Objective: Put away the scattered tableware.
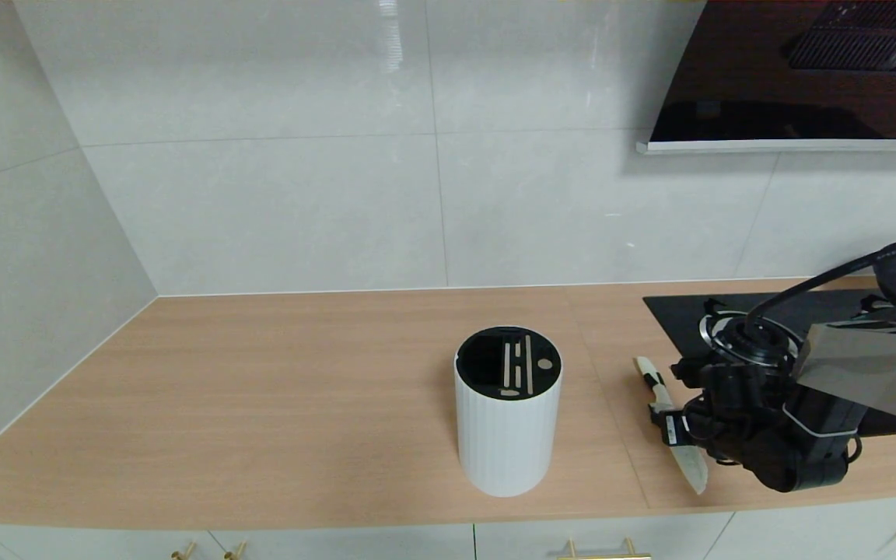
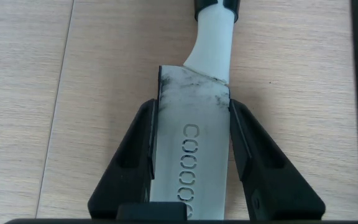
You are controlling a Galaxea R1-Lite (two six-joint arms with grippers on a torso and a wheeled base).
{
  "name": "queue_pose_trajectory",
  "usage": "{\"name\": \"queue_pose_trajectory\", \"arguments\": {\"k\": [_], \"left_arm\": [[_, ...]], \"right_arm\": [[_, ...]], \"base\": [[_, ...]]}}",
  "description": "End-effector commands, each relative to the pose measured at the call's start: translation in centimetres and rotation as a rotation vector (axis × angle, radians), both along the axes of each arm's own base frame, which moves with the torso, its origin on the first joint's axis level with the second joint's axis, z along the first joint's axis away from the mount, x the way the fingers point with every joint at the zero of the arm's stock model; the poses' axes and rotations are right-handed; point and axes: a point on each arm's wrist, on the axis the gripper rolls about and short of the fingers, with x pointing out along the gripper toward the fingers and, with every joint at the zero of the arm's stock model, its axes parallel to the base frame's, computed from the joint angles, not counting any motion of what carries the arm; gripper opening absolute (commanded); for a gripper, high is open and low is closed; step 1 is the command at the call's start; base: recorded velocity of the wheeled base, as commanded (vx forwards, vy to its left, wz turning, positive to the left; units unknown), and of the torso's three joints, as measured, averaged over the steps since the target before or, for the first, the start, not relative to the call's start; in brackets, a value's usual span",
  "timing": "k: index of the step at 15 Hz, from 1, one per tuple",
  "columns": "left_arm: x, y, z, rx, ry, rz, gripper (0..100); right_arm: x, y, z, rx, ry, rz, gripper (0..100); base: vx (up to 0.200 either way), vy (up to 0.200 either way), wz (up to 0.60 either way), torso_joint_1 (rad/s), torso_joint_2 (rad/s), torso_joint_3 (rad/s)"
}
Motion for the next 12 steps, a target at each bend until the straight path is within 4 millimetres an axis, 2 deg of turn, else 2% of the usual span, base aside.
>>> {"name": "queue_pose_trajectory", "arguments": {"k": [1,3,5,10,11,12], "left_arm": [[0.0,0.0,0.0,0.0,0.0,0.0,100],[0.0,0.0,0.0,0.003,0.0,-0.001,100],[0.0,0.0,0.0,0.008,0.0,-0.001,100],[0.0,0.0,0.0,0.006,0.0,0.001,100],[-0.1,0.0,0.3,0.006,-0.011,-0.007,100],[-0.5,-0.1,1.8,0.007,-0.053,-0.025,100]], "right_arm": [[0.0,0.0,0.0,-0.001,0.002,-0.001,0],[0.0,0.0,0.9,0.003,-0.019,-0.003,0],[-0.6,-0.1,2.9,0.01,-0.052,-0.006,0],[-3.5,0.0,12.1,0.036,-0.27,0.005,0],[-4.5,0.6,14.2,0.043,-0.322,0.027,0],[-5.3,1.3,16.1,0.054,-0.374,0.05,0]], "base": [[0.0,0.0,0.0,0.0,0.0,0.0],[0.0,0.0,0.0,0.0,0.0,0.0],[0.0,0.0,0.0,0.0,0.0,0.0],[0.0,0.0,0.0,0.0,0.0,0.0],[0.0,0.0,0.0,0.0,0.0,0.0],[0.0,0.0,0.0,0.0,0.0,0.0]]}}
